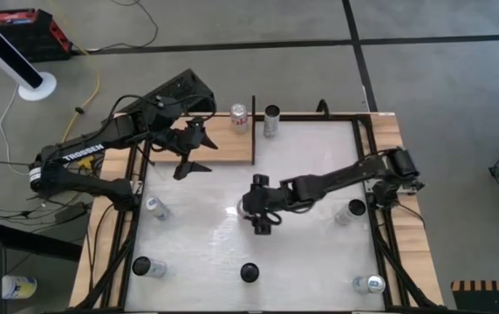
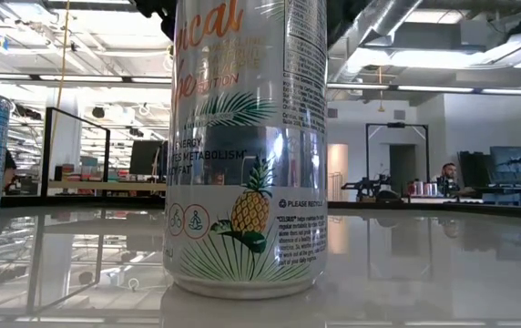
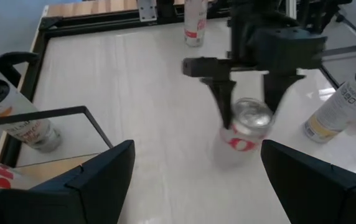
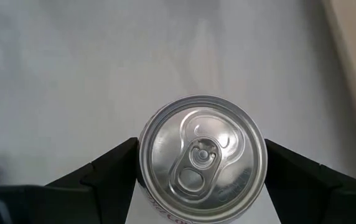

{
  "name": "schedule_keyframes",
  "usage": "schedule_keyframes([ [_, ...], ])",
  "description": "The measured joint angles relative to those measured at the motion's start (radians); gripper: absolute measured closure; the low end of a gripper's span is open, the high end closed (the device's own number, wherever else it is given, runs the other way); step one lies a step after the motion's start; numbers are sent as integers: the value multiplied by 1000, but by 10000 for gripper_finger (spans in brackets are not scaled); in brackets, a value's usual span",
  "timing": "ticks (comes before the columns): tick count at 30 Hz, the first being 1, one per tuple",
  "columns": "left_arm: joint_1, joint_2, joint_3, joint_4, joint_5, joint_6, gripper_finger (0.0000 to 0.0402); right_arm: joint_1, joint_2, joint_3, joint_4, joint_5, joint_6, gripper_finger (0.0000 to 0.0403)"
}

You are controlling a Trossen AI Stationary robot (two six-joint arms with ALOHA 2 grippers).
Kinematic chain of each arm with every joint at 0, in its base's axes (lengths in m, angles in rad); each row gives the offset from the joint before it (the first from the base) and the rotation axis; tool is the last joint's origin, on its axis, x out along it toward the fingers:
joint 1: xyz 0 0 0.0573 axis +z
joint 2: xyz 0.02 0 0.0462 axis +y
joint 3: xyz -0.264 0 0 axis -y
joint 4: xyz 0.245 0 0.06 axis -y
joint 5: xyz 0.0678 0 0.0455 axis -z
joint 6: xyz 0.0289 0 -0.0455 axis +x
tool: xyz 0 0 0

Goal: Place canned beverage on shelf
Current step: Put the silver soda can on the shelf aligned with the other silver soda can

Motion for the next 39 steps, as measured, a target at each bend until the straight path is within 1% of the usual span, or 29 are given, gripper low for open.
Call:
schedule_keyframes([
  [2, 0, 0, 0, -16, 0, 3, 68, -20, 23, 32, 15, -17, -38, 84],
  [5, -1, 0, 0, -37, 0, 20, 68, -41, 64, 64, -25, -44, -77, 84],
  [6, -1, 0, 0, -48, 0, 24, 68, -49, 68, 76, -12, -75, -82, 84],
  [8, -2, 0, -1, -56, 1, 26, 68, -62, 81, 78, -8, -120, -81, 84],
  [9, -2, 0, 0, -57, 0, 28, 68, -66, 101, 84, -10, -126, -84, 84],
  [12, -3, 0, -1, -68, 1, 35, 68, -74, 104, 85, 18, -154, -80, 84],
  [14, -3, 0, 0, -69, 0, 48, 68, -73, 119, 85, 24, -153, -72, 82],
  [15, -3, 0, 0, -74, 0, 55, 68, -73, 113, 87, 30, -155, -68, 72],
  [17, -3, 0, 0, -74, 0, 65, 68, -73, 112, 86, 26, -155, -58, 37],
  [19, -3, 0, 0, -76, 1, 75, 68, -72, 109, 85, 25, -154, -51, 19],
  [21, -3, 0, 0, -77, 17, 87, 68, -72, 97, 83, 0, -155, -44, 31],
  [23, -3, 0, 0, -79, 40, 92, 68, -72, 79, 84, 17, -155, -31, 49],
  [25, -3, 0, 0, -79, 44, 92, 68, -72, 44, 83, -20, -155, -30, 64],
  [27, -3, 0, 0, -80, 46, 91, 68, -71, 21, 88, -4, -154, -26, 72],
  [30, -3, 1, 0, -88, 68, 92, 68, -64, -18, 83, -110, -155, 42, 75],
  [32, -3, 3, -10, -94, 120, 95, 68, -49, -45, 80, -166, -154, 93, 77],
  [34, -12, 1, -48, -63, 168, 96, 68, -21, -68, 56, -225, -152, 127, 84],
  [37, -21, 3, -111, -17, 165, 87, 68, 34, -89, 5, -174, -153, 147, 112],
  [39, -25, 3, -153, 44, 135, 78, 68, 71, -91, -33, -100, -155, 148, 146],
])
